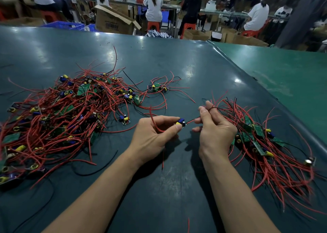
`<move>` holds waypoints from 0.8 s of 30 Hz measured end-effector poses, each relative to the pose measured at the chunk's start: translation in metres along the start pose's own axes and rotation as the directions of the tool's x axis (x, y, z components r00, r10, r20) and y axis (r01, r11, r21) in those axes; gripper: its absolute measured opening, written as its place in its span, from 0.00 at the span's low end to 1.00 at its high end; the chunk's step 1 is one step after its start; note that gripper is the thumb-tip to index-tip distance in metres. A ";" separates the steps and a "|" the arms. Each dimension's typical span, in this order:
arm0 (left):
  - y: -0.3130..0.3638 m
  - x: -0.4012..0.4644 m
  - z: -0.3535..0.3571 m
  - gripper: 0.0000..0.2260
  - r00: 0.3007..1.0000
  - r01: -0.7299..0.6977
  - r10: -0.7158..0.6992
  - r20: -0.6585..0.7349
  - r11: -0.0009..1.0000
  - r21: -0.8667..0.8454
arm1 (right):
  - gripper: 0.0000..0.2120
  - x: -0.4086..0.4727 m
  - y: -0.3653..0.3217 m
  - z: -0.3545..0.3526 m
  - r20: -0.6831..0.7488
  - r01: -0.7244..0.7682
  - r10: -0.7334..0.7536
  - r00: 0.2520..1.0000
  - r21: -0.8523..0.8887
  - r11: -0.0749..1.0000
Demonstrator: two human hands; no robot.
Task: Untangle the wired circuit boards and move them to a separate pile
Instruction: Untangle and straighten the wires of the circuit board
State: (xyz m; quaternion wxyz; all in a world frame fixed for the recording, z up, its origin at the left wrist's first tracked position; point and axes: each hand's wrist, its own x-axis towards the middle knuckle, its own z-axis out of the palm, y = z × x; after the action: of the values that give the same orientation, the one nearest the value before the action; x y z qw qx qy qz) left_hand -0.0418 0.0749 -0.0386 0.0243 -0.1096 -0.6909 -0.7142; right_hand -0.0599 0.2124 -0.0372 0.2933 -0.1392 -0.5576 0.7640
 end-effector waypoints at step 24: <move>0.001 0.002 -0.007 0.07 0.997 0.025 -0.029 -0.075 0.999 -0.047 | 0.13 0.013 0.001 -0.013 -0.027 0.126 -0.134 0.991 -0.198 0.972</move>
State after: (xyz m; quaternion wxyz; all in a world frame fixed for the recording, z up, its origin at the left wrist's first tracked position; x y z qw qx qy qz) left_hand -0.0447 0.0687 -0.0375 0.0382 -0.0736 -0.6744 -0.7337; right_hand -0.0639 0.2298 -0.0411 0.3387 -0.1459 -0.6318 0.6818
